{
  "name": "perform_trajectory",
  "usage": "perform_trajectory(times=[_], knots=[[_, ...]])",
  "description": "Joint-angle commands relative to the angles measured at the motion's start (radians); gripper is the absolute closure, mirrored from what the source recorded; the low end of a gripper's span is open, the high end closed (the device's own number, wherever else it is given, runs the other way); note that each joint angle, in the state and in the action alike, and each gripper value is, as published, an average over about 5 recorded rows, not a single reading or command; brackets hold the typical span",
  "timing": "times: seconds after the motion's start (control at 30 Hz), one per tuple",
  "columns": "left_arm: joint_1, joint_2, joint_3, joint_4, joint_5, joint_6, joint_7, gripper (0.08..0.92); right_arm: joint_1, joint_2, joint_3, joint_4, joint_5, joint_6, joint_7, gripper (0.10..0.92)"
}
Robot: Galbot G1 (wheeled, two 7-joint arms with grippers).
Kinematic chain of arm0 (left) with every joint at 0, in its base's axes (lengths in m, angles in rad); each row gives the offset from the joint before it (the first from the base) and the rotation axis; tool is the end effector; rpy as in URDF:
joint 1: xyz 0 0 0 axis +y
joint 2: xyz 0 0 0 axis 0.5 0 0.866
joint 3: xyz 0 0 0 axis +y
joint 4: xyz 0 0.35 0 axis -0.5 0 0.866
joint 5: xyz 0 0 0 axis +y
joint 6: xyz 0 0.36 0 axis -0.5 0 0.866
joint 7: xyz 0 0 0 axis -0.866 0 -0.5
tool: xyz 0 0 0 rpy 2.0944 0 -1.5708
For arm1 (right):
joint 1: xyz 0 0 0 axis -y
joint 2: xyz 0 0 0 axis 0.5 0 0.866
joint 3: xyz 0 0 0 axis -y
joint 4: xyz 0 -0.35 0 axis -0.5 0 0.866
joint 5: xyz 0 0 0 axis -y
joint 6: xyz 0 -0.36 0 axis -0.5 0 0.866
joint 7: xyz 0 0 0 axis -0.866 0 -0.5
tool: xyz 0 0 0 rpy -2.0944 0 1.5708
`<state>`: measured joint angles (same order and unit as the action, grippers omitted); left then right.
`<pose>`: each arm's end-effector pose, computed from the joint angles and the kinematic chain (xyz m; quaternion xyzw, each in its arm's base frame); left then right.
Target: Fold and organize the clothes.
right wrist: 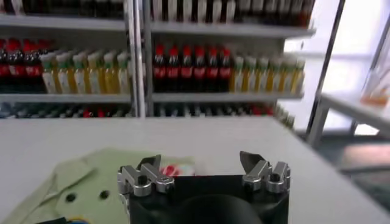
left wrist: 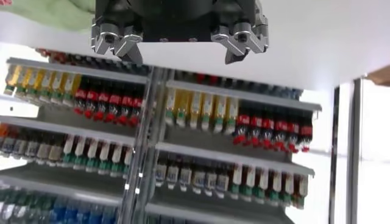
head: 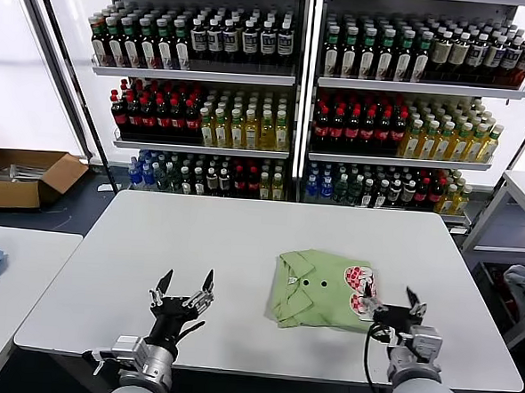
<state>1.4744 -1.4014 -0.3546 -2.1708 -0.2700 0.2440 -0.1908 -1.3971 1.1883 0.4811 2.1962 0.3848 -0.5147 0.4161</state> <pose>0.2031 -0.0245 -0.2607 -0.0411 -0.9938 0.0796 0.0658 0.2281 -0.0405 -0.2257 -0.0713 -0.9866 0.0336 0.1426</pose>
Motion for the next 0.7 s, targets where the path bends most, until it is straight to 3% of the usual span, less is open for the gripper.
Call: perform_trajectory(times=[0.03,0.7], knots=[[0.005,-0.001,-0.017,-0.043,0.083,-0.070,0.008,0.177,-0.042,-0.123,0.189,0.083,-0.094,0.071,-0.123,0.203],[-0.001,0.008,-0.047,-0.031,0.072,-0.062,-0.024,0.177,-0.024,-0.067,0.129,0.052,-0.085,0.043,-0.109,0.203]])
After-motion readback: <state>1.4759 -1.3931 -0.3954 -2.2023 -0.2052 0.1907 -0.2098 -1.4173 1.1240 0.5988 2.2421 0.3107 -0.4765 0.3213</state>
